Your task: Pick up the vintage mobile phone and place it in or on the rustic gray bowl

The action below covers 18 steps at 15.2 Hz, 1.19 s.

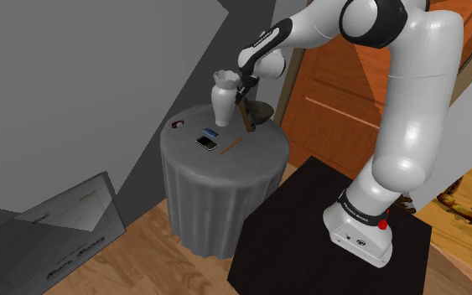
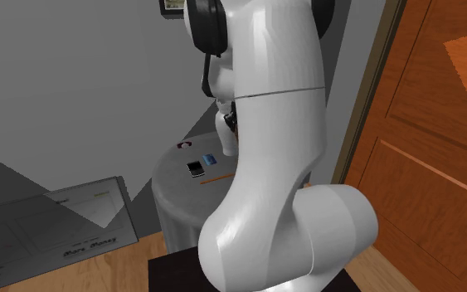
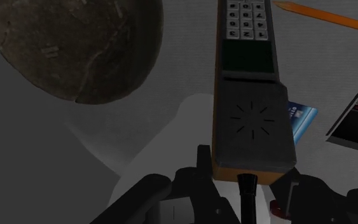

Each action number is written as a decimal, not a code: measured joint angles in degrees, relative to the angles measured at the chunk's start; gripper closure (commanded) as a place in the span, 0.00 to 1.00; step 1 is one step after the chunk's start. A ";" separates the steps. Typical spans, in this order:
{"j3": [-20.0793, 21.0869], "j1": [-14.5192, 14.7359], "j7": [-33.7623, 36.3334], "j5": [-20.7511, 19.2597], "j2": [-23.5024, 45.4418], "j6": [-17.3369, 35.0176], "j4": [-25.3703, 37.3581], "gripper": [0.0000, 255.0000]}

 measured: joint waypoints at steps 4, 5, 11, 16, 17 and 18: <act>-0.97 0.64 1.37 -1.50 -1.63 -2.40 0.84 1.00; -1.19 0.85 1.73 -1.88 -2.15 -2.91 0.84 1.00; -2.47 1.70 3.71 -4.21 -5.11 -6.65 1.80 1.00; -3.22 2.22 5.14 -5.88 -7.17 -9.60 2.82 1.00; -3.36 2.29 5.36 -6.19 -7.62 -10.19 3.00 1.00; -3.51 2.40 5.68 -6.57 -8.13 -10.87 3.20 1.00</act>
